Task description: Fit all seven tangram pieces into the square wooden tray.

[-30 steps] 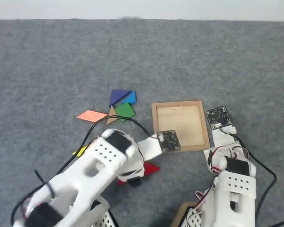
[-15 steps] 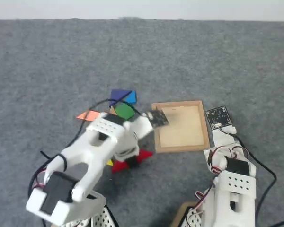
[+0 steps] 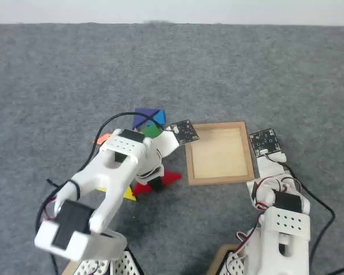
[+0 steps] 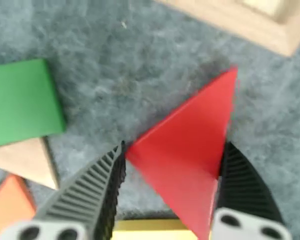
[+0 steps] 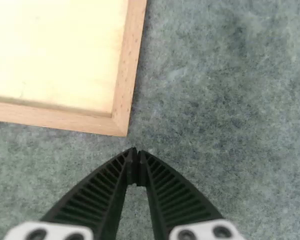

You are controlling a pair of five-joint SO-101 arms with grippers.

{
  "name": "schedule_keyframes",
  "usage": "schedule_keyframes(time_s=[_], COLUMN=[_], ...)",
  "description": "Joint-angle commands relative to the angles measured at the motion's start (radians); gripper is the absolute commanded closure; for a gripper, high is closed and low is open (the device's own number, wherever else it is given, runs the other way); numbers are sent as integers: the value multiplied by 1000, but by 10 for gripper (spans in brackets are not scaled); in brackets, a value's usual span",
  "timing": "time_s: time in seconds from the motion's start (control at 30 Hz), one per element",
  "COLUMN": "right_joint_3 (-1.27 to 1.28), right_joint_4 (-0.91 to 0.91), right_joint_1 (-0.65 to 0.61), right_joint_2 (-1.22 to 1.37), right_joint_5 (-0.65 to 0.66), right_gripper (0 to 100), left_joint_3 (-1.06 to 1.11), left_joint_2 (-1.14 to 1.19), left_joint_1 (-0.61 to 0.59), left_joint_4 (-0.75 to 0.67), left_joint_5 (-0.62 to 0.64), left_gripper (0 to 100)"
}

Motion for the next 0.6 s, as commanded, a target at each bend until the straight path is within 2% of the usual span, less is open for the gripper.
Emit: schedule_keyframes(time_s=[0.0, 0.2, 0.37, 0.57], right_joint_3=[-14, -14, -14, -14], right_joint_4=[-2, -4, -4, -4], right_joint_1=[-8, -8, -8, -8], right_joint_2=[-27, -27, -27, -27], right_joint_5=[11, 11, 11, 11], right_gripper=[989, 989, 989, 989], left_joint_3=[-91, -170, -174, -185], left_joint_2=[55, 149, 160, 155], left_joint_1=[-37, -20, -2, -2], left_joint_4=[25, 110, 137, 133], left_joint_5=[-9, -21, 9, 58], left_gripper=[714, 720, 839, 869])
